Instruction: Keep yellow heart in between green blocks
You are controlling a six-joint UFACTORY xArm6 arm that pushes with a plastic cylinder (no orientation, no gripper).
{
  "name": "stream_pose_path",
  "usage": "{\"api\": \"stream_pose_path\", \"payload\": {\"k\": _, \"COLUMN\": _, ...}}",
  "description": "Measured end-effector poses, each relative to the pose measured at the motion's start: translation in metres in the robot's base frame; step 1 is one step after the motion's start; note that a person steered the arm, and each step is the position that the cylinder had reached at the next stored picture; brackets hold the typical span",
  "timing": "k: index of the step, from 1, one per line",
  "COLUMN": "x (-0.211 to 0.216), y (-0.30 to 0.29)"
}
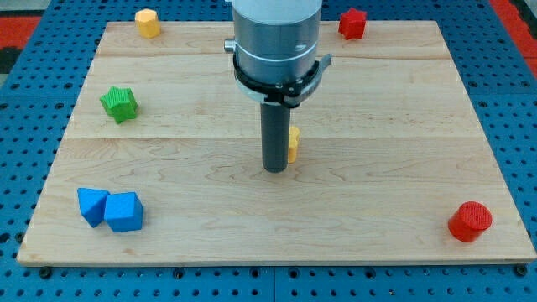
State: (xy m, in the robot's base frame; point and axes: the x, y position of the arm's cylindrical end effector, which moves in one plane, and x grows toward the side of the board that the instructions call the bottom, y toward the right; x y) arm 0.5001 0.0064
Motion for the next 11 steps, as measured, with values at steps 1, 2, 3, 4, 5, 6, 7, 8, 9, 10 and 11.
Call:
{"api": "stream_pose_path", "payload": {"k": 1, "x": 0.016, "y": 0.028}}
{"api": "stream_pose_path", "payload": {"k": 2, "x": -0.023, "y": 0.015}}
{"api": "stream_pose_path", "payload": {"k": 3, "x": -0.072, "y": -0.075}}
{"api": "stream_pose_path", "payload": {"k": 4, "x": -0.076, "y": -0.083}}
{"api": "stream_pose_path", "payload": {"k": 5, "x": -0.041, "y": -0.079}}
{"api": "stream_pose_path", "payload": {"k": 6, "x": -0.048, "y": -0.026}}
{"api": "stream_pose_path", "payload": {"k": 7, "x": -0.065, "y": -0.005}}
{"api": "stream_pose_path", "payload": {"k": 8, "x": -0.089, "y": -0.030}}
{"api": "stream_pose_path", "payload": {"k": 9, "x": -0.085, "y": -0.020}}
{"api": "stream_pose_path", "payload": {"k": 10, "x": -0.076, "y": -0.002}}
{"api": "stream_pose_path", "payload": {"k": 11, "x": -0.106, "y": 0.018}}
